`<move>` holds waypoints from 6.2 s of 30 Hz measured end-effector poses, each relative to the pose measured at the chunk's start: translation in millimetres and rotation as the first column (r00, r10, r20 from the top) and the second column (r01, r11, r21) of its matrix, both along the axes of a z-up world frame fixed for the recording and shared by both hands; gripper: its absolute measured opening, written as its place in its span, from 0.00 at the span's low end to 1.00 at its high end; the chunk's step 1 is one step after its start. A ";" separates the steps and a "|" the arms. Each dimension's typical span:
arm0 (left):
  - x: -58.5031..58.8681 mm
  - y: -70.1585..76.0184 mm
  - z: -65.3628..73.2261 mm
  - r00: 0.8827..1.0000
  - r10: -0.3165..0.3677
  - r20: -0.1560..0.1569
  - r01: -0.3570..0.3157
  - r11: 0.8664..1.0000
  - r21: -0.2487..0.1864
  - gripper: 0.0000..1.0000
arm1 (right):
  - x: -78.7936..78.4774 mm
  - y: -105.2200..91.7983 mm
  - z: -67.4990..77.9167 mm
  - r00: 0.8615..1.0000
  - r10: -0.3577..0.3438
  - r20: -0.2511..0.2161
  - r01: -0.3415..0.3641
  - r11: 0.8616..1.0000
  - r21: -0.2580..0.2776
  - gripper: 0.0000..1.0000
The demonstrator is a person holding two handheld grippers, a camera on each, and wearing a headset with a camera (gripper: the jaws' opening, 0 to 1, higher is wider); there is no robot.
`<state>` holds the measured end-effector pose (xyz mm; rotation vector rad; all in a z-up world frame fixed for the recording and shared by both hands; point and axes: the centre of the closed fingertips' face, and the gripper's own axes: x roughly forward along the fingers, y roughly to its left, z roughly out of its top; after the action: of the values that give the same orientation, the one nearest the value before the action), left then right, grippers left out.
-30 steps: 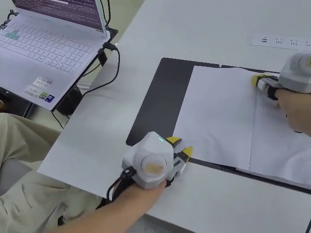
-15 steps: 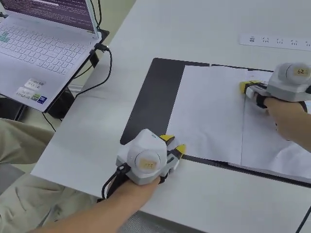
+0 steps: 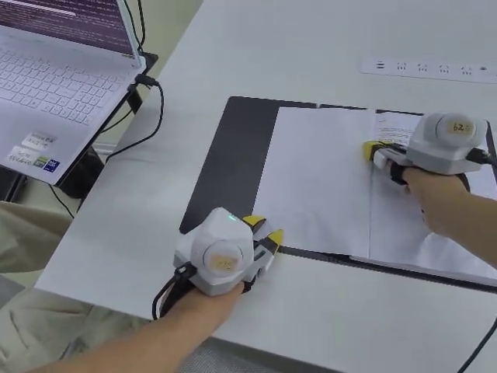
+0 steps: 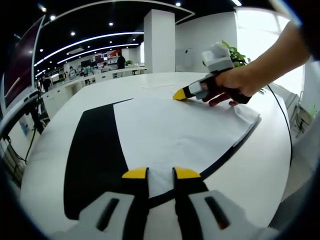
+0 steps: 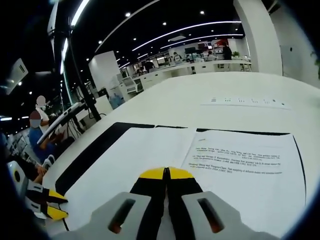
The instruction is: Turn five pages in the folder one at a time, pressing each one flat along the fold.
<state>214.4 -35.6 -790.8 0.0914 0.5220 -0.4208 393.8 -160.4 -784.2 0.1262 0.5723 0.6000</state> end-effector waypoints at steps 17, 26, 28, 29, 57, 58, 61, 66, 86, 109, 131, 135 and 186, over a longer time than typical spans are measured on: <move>-0.3 0.0 -0.5 1.000 -0.010 -0.001 0.010 1.000 -0.001 0.17 | -48.5 6.6 16.3 1.000 0.018 0.000 -0.018 1.000 0.026 0.00; -0.7 0.4 -0.5 1.000 -0.017 0.005 0.017 1.000 -0.001 0.17 | -73.8 9.7 15.6 0.998 0.060 0.000 -0.060 0.998 0.013 0.00; -0.8 0.5 -0.3 1.000 -0.017 0.005 0.017 1.000 -0.003 0.17 | -81.7 11.1 13.8 0.998 0.068 0.000 -0.068 0.998 0.007 0.00; -0.9 0.5 -0.2 1.000 -0.017 0.005 0.017 1.000 -0.004 0.17 | -86.6 10.8 12.2 0.998 0.069 -0.001 -0.069 0.998 0.009 0.00; -2.2 0.4 2.7 0.999 -0.031 0.013 0.031 0.999 -0.013 0.17 | -159.9 1.9 5.3 0.997 0.073 -0.024 -0.073 0.997 0.008 0.00; -2.3 0.4 2.7 0.999 -0.031 0.014 0.031 0.999 -0.013 0.17 | -163.5 1.8 5.0 0.997 0.074 -0.029 -0.073 0.997 0.008 0.00; -2.4 0.5 2.7 0.999 -0.030 0.014 0.030 0.999 -0.015 0.17 | -172.2 1.0 3.7 0.996 0.079 -0.032 -0.079 0.997 0.001 0.00; -2.7 0.4 2.7 0.999 -0.030 0.015 0.030 0.999 -0.017 0.17 | -184.0 -2.6 2.2 0.996 0.071 -0.047 -0.071 0.997 0.001 0.00; 1.6 6.2 4.6 0.986 0.065 -0.157 -0.086 0.987 -0.136 0.09 | -243.4 -5.4 45.1 0.976 0.071 -0.206 -0.051 0.993 0.105 0.00; -58.6 15.3 142.2 1.000 -0.027 0.006 0.027 0.977 -0.211 0.18 | -266.6 -103.8 158.5 0.964 -0.264 0.015 0.260 0.959 0.115 0.00; -92.2 51.6 159.3 0.990 0.109 0.086 -0.096 0.985 -0.144 0.95 | -276.5 -183.0 175.1 0.868 -0.482 0.119 0.467 0.874 0.133 0.86; -95.9 54.5 160.9 0.988 0.124 0.087 -0.110 0.983 -0.149 0.99 | -276.8 -186.5 172.9 0.876 -0.463 0.134 0.451 0.885 0.114 0.94; -75.1 -12.0 158.0 0.999 -0.048 -0.025 0.047 0.997 -0.060 0.97 | -277.9 -167.0 164.6 0.941 -0.329 0.082 0.328 0.944 0.023 0.92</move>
<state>139.3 -47.5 -632.8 0.0408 0.5334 -0.4844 115.8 -327.4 -619.6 0.1994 0.4534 0.2806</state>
